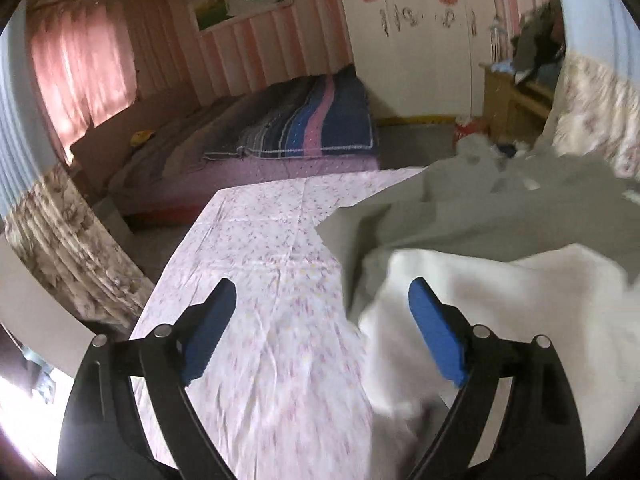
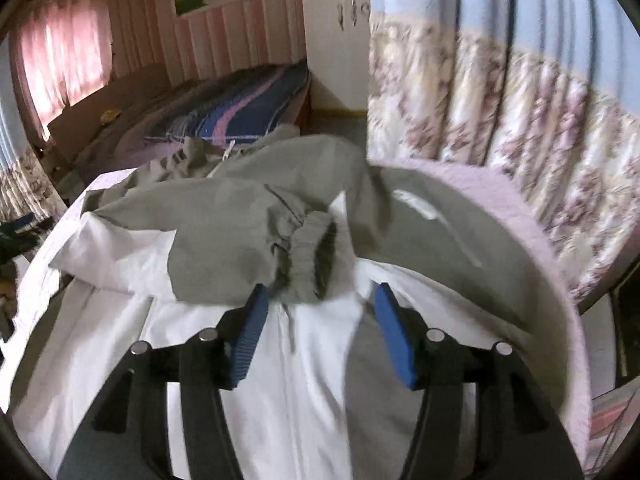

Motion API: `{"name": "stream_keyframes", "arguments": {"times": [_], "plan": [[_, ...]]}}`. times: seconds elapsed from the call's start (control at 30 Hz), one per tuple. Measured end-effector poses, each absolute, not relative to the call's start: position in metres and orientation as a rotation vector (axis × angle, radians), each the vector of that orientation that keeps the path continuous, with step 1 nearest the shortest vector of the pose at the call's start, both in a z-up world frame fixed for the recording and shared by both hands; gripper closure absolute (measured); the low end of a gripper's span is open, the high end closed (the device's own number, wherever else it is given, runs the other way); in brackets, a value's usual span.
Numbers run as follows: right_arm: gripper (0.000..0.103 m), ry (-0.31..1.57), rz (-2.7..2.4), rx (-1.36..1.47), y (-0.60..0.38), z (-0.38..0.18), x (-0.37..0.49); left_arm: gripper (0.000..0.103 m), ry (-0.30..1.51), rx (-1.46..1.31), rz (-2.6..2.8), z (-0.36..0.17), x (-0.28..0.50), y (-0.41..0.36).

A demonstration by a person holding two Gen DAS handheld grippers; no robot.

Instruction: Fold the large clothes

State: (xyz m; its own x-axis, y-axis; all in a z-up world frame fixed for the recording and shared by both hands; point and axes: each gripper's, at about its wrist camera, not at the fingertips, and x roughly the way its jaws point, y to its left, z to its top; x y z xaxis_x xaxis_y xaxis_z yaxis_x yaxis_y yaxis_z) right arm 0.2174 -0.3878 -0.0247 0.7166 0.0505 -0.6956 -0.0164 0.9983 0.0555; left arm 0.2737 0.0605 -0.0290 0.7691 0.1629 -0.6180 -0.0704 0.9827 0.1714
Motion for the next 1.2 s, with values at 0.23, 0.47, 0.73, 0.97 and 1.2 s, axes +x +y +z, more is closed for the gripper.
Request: {"name": "stream_keyframes", "arguments": {"times": [0.23, 0.47, 0.73, 0.97, 1.2], "plan": [[0.039, 0.721, 0.014, -0.030, -0.388, -0.017, 0.149, 0.005, 0.619, 0.047, 0.105, -0.005, 0.170, 0.043], [0.034, 0.705, 0.051, 0.025, -0.378, -0.030, 0.098, 0.004, 0.595, -0.009, 0.114, -0.020, 0.099, 0.033], [0.034, 0.693, 0.085, 0.067, -0.364, -0.027, 0.072, 0.004, 0.600, 0.008, 0.126, -0.039, 0.053, 0.011], [0.032, 0.639, 0.105, 0.043, -0.345, -0.011, 0.066, 0.004, 0.594, 0.006, 0.130, -0.040, 0.018, -0.007], [0.032, 0.702, 0.201, -0.043, -0.321, -0.017, 0.080, 0.003, 0.600, 0.050, 0.095, -0.034, 0.018, -0.048]]}}
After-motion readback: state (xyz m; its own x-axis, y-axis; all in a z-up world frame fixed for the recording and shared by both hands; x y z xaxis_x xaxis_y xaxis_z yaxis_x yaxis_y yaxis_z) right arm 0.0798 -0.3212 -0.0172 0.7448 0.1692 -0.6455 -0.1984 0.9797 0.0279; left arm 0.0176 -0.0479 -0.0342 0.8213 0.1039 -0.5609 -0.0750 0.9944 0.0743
